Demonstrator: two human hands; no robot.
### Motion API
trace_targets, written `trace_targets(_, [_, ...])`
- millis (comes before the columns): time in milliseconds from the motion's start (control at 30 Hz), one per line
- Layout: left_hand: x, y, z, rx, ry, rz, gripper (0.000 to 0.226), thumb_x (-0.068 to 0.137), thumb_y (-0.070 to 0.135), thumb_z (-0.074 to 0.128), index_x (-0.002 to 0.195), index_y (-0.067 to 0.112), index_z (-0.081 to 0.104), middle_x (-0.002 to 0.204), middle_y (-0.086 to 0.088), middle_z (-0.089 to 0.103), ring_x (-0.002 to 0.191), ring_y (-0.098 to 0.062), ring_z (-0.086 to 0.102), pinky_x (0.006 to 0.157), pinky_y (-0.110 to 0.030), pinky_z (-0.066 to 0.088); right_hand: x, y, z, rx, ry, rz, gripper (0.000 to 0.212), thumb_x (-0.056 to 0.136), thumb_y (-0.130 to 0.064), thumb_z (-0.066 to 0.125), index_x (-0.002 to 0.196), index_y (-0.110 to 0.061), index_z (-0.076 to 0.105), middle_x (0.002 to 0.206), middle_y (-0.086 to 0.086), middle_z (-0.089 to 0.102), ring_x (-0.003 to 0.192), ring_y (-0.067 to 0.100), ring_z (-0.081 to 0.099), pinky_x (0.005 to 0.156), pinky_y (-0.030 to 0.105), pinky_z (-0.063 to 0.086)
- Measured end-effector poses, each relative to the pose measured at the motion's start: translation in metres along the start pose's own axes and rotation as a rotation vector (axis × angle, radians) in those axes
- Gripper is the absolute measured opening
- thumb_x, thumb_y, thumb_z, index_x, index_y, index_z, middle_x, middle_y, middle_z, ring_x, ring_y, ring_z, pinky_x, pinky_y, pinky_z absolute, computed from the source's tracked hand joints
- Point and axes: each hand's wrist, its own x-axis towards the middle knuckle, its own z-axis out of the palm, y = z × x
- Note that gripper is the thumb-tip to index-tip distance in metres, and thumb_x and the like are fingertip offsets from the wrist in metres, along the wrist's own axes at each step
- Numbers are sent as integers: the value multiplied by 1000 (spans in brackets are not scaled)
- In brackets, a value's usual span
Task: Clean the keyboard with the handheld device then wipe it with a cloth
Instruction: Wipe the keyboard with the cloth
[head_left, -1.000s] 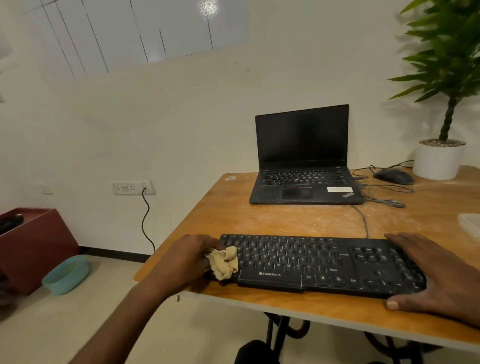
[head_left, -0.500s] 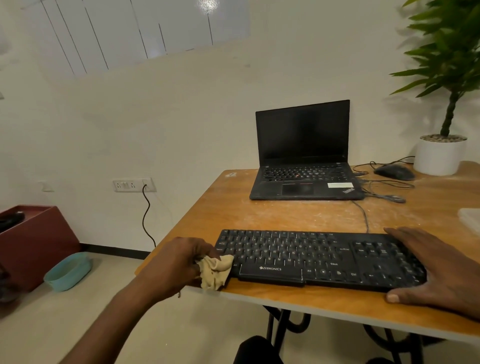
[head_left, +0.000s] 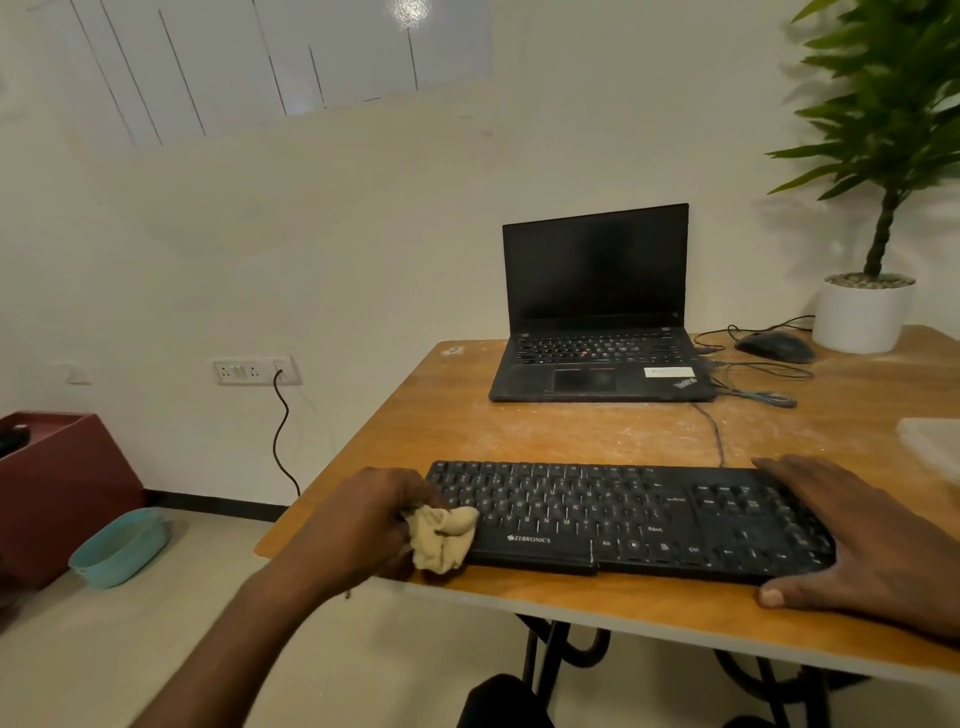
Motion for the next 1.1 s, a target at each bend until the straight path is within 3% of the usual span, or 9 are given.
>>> trace_targets(167, [-8,-19,-10,-75,-3,-77,40,89,2,68,98,40,74,96,20,72,89,2,66,74,-21,56,2,1,1,-12,-16,13,143,38,-109,46,152,-50,-15,167,-9,2,153,16,11,123,43,22])
trace_targets(333, [14,12,8,-39,34,30,36,90,3,67,111,30,76,102,21,67,89,3,60,71,-9,46,6,4,4,-64,-6,6,137,38,-110,44,147,-54,-18,168,-7,4,153,18,12,124,43,20])
trace_targets(500, [34,28,16,13,37,78,38,89,4,66,117,27,76,111,10,73,97,-10,65,78,-28,54,6,9,6,-63,3,-9,131,40,-110,44,142,-60,-20,168,-8,3,153,17,11,124,43,19])
trace_targets(567, [31,19,11,96,47,42,35,90,6,65,113,29,76,108,10,72,87,-7,63,69,-22,52,6,9,5,-64,3,-6,132,40,-110,42,142,-59,-23,168,-10,0,153,16,9,125,41,17])
trace_targets(667, [24,1,-3,123,44,-86,36,94,3,61,115,29,75,110,8,70,57,-1,53,47,-10,41,5,8,5,-62,3,-2,132,39,-111,41,140,-59,-25,168,-11,-2,154,16,6,125,40,15])
trace_targets(800, [18,-10,-7,56,48,-165,29,95,6,64,115,23,75,100,7,67,51,19,53,42,-8,38,5,8,5,-54,5,-12,133,39,-110,43,143,-57,-20,168,-7,4,153,17,11,124,41,18])
trace_targets(900, [25,-1,2,48,80,-110,31,93,8,66,118,25,74,108,8,72,62,2,60,49,-8,39,6,8,6,-53,8,-13,133,39,-110,43,144,-56,-20,168,-8,3,153,17,10,124,40,16])
trace_targets(967, [34,10,11,48,108,-34,33,91,7,67,118,25,75,113,7,74,86,-3,63,64,-8,40,6,8,5,-66,1,-10,132,40,-111,41,142,-57,-24,168,-9,0,154,17,8,124,39,14])
trace_targets(1100, [51,37,30,20,109,62,35,92,8,65,122,24,73,114,6,72,101,-13,65,79,-25,50,5,7,4,-77,-4,-11,128,40,-111,39,137,-61,-27,168,-9,-1,154,17,6,124,39,14])
